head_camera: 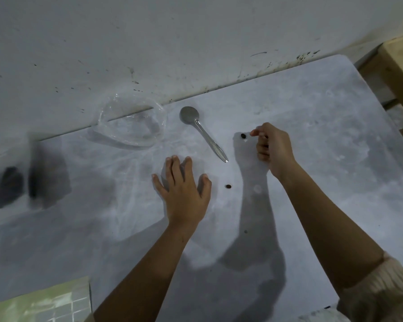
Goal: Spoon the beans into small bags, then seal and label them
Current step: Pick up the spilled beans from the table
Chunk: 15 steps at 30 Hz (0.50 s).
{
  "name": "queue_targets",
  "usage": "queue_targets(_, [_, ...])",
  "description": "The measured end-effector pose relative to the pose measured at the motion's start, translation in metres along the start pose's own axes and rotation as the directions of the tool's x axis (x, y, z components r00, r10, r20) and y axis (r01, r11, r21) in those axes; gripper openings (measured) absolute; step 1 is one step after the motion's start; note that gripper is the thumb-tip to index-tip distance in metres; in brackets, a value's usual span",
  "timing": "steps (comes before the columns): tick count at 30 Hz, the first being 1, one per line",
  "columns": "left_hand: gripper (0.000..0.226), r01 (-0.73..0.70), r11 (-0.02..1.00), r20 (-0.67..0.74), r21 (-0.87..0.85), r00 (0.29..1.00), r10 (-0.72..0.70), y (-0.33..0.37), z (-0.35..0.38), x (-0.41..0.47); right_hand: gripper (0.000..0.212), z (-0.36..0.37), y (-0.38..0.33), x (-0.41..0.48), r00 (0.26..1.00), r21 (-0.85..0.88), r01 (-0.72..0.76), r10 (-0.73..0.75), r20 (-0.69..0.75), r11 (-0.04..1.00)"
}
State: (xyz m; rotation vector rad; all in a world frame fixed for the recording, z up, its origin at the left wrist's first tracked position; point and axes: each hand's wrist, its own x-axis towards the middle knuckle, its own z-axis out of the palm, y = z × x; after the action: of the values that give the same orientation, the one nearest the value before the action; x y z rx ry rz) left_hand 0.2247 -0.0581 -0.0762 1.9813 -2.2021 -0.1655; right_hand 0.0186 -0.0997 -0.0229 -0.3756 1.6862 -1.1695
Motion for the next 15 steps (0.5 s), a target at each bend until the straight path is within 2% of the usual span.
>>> queue_targets(1, [0.052,0.000,1.000,0.001,-0.002,1.000,0.000,0.000,0.000,0.000,0.022,0.001,0.002,0.001,0.997,-0.128,0.079,-0.082,-0.012,0.989])
queue_targets(3, [0.052,0.002,1.000,0.006,0.000,1.000,-0.002,0.000,0.000,0.000,0.017,0.002,0.006,0.003,0.963,-0.367,0.249,-0.270,-0.006,0.896])
queue_targets(6, [0.052,0.004,1.000,0.013,-0.003,1.000,-0.004,0.000,0.000,0.000,0.012,0.004,0.009,0.005,0.907,-0.524,0.368,-0.421,0.021,0.768])
queue_targets(8, [0.052,0.005,1.000,0.018,-0.007,1.000,-0.005,0.000,0.000,0.000,0.014,0.006,0.012,0.007,0.887,-0.575,0.402,-0.460,0.050,0.713])
queue_targets(12, [0.053,0.005,1.000,0.027,0.000,1.000,-0.005,0.000,0.000,0.000,0.009,0.010,0.017,0.007,0.882,-0.627,0.402,-0.465,0.071,0.667])
queue_targets(15, [0.056,-0.003,1.000,0.046,-0.001,0.999,0.003,0.000,0.001,0.001,0.017,0.010,0.022,0.010,0.875,-0.744,0.366,-0.478,0.071,0.560])
